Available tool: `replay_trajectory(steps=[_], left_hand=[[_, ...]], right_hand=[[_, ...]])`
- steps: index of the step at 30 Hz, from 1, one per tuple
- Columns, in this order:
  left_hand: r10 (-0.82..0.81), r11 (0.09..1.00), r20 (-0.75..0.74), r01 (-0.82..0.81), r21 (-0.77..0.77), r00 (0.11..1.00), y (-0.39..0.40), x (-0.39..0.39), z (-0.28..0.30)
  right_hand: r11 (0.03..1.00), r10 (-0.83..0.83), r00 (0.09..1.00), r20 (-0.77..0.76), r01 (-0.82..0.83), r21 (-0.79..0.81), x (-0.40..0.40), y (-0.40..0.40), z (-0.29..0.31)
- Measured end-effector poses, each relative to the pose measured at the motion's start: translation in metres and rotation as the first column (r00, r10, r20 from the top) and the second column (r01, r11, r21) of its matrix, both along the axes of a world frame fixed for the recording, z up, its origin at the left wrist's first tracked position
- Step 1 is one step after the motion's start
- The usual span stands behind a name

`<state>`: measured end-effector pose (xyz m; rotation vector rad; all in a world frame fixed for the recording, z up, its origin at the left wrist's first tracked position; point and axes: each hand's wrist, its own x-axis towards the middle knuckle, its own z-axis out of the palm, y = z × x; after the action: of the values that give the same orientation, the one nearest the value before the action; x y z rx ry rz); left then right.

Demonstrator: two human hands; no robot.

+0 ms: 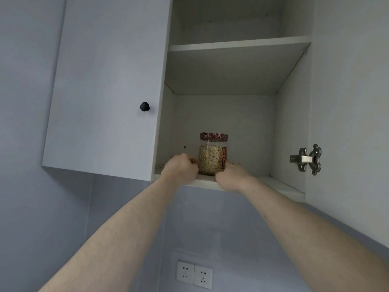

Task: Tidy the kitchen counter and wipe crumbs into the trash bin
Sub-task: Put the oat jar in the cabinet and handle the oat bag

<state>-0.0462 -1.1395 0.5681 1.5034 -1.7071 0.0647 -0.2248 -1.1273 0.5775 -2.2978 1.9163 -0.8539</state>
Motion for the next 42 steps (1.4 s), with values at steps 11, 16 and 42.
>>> replay_trajectory(steps=[11, 16, 42], left_hand=[[-0.04, 0.971, 0.231, 0.093, -0.222, 0.972, 0.063, 0.013, -0.063], [-0.097, 0.968, 0.327, 0.165, -0.189, 0.94, 0.124, 0.032, -0.137], [-0.243, 0.294, 0.138, -0.063, 0.954, 0.96, 0.275, 0.059, -0.625]], right_hand=[[0.875, -0.215, 0.946, -0.244, 0.075, -0.479, 0.009, 0.051, -0.049], [0.828, -0.007, 0.969, -0.246, -0.132, -0.546, 0.019, 0.08, -0.126], [0.69, -0.058, 0.978, 0.201, -0.106, 0.716, 0.003, 0.203, -0.608]])
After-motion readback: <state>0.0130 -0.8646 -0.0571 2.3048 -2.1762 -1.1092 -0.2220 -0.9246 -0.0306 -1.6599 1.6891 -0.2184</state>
